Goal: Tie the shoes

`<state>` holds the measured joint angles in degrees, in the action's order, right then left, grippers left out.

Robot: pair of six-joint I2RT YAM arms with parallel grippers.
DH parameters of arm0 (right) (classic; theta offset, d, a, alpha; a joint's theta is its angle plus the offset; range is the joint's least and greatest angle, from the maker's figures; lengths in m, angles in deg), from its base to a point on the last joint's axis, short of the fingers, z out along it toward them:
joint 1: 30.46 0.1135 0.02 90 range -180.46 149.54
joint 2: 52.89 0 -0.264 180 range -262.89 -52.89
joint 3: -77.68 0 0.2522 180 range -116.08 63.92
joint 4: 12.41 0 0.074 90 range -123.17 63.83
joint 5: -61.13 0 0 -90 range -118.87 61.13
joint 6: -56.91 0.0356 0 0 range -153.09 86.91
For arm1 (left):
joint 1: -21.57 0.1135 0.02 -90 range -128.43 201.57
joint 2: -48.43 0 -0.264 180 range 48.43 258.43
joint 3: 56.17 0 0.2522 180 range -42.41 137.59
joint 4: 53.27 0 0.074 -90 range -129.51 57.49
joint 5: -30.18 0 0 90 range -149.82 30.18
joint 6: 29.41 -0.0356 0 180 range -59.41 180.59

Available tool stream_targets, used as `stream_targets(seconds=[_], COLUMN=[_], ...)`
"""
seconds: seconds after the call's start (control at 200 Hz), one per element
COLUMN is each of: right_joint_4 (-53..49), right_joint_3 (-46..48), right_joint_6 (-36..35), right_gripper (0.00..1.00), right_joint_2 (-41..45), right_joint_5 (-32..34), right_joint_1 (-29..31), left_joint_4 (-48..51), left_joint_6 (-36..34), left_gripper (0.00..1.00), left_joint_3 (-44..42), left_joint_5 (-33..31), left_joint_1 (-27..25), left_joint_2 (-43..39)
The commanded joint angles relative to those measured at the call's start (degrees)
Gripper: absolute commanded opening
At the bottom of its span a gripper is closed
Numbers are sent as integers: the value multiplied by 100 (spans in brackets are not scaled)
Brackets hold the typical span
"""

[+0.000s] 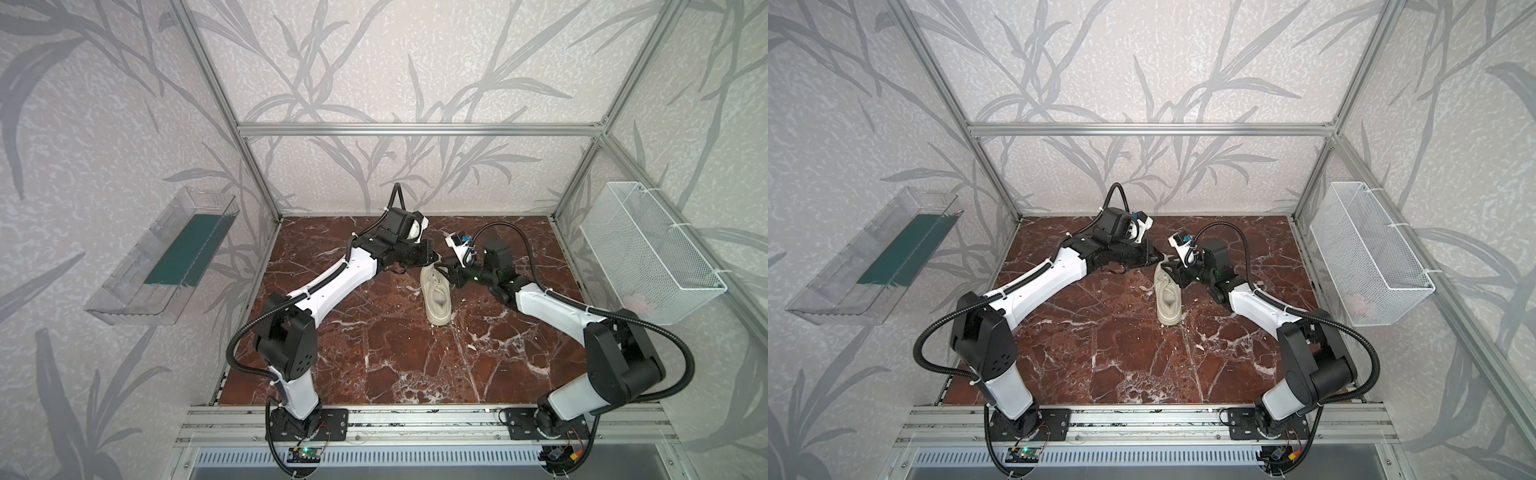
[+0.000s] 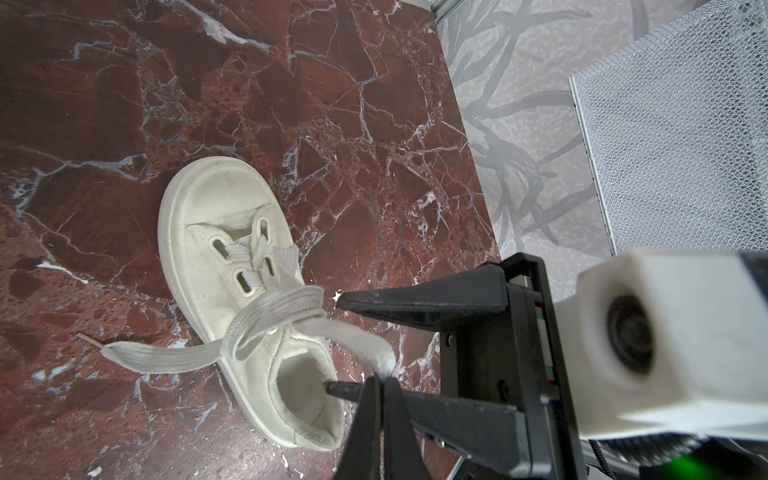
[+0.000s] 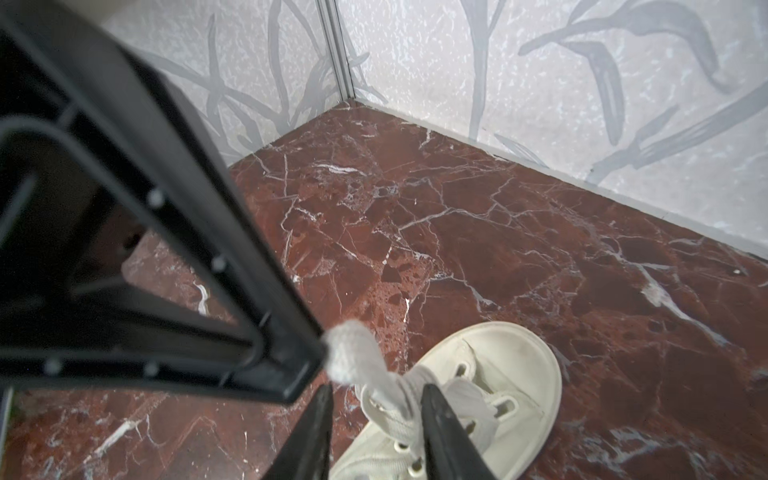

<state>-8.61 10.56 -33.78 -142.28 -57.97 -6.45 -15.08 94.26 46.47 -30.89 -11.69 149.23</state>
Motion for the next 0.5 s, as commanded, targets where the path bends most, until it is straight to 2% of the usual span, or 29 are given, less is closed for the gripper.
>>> stream_targets(seconds=[0.0, 0.1, 0.195, 0.27, 0.355, 0.495], right_joint_4=[361, 396, 325, 222, 303, 210], right_joint_3=[-244, -266, -296, -273, -144, -86], right_joint_6=[110, 130, 112, 77, 90, 88], right_gripper=[29, 26, 9, 0, 0, 0], right_joint_2=[-74, -126, -141, -79, 47, 158], right_joint_5=[-188, -174, -201, -130, -53, -52], right_joint_1=[25, 21, 17, 25, 3, -27], left_joint_4=[-79, -77, -69, -93, -135, -192], left_joint_6=[35, 17, -4, -37, -122, -426], left_gripper=[0, 0, 0, 9, 25, 38], left_joint_3=[-107, -142, -178, -262, -432, -808], left_joint_5=[52, 73, 60, 28, -57, -201], left_joint_1=[40, 56, 77, 123, 208, 463], left_joint_2=[-253, -263, -280, -328, -427, -606])
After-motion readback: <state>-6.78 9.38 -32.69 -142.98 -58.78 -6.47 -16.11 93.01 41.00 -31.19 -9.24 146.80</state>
